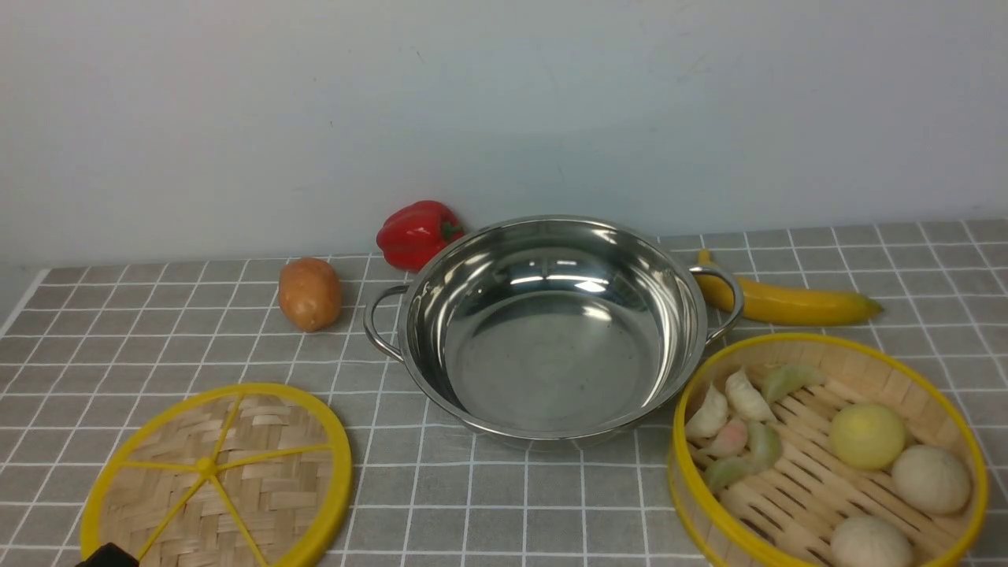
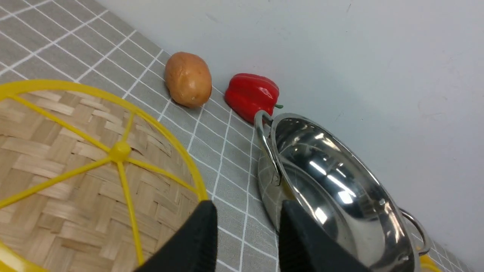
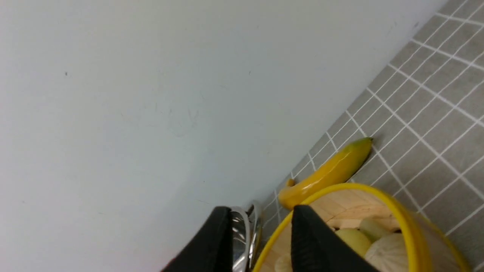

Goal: Place the steamer in the pot on the grey tablecloth, and put the lid on the steamer.
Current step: 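Reach for and grasp the rim of the bamboo steamer holding the buns with the right gripper, then place the bamboo steamer basket of food into the steel pot with the right gripper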

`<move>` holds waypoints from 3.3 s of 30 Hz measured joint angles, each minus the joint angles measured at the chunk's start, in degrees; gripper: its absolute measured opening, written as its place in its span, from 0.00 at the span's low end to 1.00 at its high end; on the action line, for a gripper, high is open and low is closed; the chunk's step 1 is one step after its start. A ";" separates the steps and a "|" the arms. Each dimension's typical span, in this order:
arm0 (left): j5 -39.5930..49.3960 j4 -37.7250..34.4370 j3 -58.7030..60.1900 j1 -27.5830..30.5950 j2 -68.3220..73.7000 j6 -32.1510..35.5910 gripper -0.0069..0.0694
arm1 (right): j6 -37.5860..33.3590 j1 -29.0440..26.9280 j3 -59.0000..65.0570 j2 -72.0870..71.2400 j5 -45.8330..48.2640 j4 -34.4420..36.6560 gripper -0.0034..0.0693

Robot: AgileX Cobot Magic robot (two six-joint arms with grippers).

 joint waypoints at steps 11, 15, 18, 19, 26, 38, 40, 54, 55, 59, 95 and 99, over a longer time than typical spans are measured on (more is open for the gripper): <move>-10.42 -9.87 0.00 0.00 0.00 -4.00 0.41 | -1.59 0.00 -0.85 0.00 -2.91 9.33 0.38; -13.57 -14.87 0.00 0.00 0.00 -4.27 0.41 | -10.81 0.00 -9.04 -0.09 -9.07 8.27 0.38; -17.38 -17.38 -0.39 0.00 0.00 -3.98 0.41 | -22.33 0.00 -18.45 1.05 -12.18 2.82 0.38; -18.71 -17.26 -1.22 0.00 0.00 -2.97 0.41 | -25.26 0.00 -20.98 2.32 -11.94 1.13 0.38; -22.45 -6.25 -11.36 0.00 3.62 11.57 0.41 | -32.13 0.00 -39.35 18.59 6.55 -9.65 0.38; 6.90 9.90 -30.78 0.00 40.40 20.25 0.41 | -21.12 0.00 -55.36 59.24 40.62 -28.91 0.38; 12.80 12.54 -33.73 0.00 47.66 20.37 0.41 | -22.33 0.00 -55.36 65.35 41.58 -29.50 0.38; 24.05 22.09 -42.37 0.00 70.58 20.20 0.41 | -27.01 0.00 -55.38 87.86 37.78 -31.17 0.38; 24.05 22.09 -42.37 0.00 70.64 20.20 0.41 | -27.01 0.00 -55.42 88.14 37.39 -31.26 0.38; 23.99 22.09 -42.47 0.00 70.81 20.17 0.41 | -27.01 0.00 -55.48 91.00 34.97 -31.42 0.38; 22.48 22.09 -42.47 0.00 70.81 20.14 0.41 | -19.02 0.00 -59.03 85.71 52.73 -40.99 0.15; 22.48 22.17 -42.47 0.00 70.81 20.14 0.41 | -19.20 1.55 -67.06 83.40 56.39 -37.20 0.15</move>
